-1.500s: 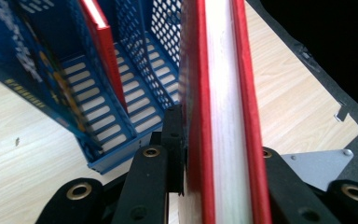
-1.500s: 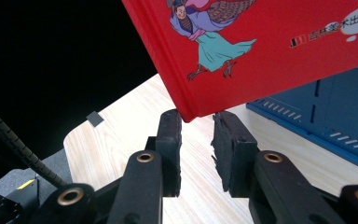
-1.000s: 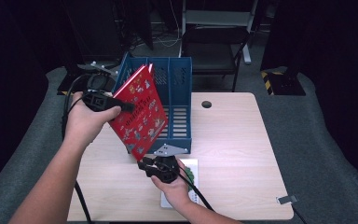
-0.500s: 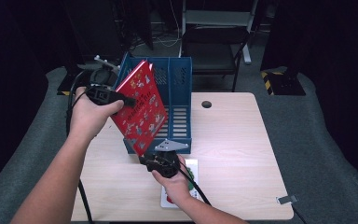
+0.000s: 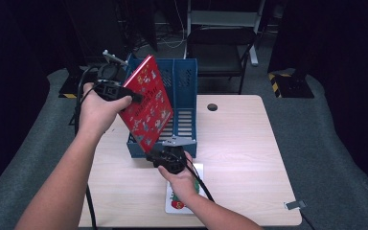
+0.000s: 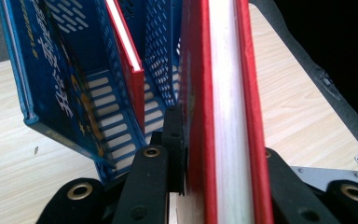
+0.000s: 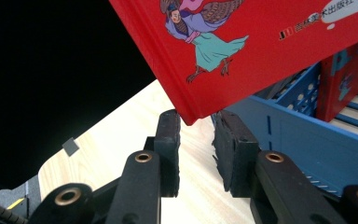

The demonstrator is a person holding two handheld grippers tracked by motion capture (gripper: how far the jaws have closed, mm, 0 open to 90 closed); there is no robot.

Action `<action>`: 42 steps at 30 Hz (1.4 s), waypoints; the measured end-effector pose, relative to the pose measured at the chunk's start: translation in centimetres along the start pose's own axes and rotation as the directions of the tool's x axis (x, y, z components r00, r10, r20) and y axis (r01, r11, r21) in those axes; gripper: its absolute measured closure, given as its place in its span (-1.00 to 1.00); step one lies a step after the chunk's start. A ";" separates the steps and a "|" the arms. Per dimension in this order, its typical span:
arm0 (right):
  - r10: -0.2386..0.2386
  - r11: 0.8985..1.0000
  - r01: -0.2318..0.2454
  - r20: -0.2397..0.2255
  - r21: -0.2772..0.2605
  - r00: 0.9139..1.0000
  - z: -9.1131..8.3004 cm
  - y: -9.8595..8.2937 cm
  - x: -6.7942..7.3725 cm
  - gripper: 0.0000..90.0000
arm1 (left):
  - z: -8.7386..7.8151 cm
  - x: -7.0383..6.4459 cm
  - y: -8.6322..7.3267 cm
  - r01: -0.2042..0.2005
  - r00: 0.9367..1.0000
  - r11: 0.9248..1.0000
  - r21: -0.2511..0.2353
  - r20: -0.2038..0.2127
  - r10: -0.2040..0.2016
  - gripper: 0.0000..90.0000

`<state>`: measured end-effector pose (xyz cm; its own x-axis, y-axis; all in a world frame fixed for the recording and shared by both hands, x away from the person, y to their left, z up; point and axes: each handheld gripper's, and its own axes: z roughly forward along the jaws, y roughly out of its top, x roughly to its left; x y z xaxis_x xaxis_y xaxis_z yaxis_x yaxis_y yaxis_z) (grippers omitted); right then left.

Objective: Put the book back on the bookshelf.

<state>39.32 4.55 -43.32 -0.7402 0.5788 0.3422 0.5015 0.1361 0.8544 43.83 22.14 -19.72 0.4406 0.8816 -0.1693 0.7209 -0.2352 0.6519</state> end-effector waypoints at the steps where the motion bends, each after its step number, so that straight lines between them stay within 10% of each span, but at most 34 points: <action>1: 0.002 1.000 -0.002 0.008 0.000 1.000 0.1 0.1 -0.1 0.57 | 0.1 0.0 0.1 0.005 1.000 1.000 -0.003 -0.004 -0.005 0.72; 42: 0.020 0.999 -0.021 0.046 0.033 0.999 0.8 1.2 -3.9 0.45 | 3.4 -0.2 2.9 0.081 0.994 0.995 0.059 -0.077 -0.077 0.75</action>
<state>43.11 3.11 -43.95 -0.7088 0.6177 0.3407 0.5314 0.1499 0.8337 47.67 19.86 -20.28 0.3418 0.9258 -0.1616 0.7845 -0.1864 0.5915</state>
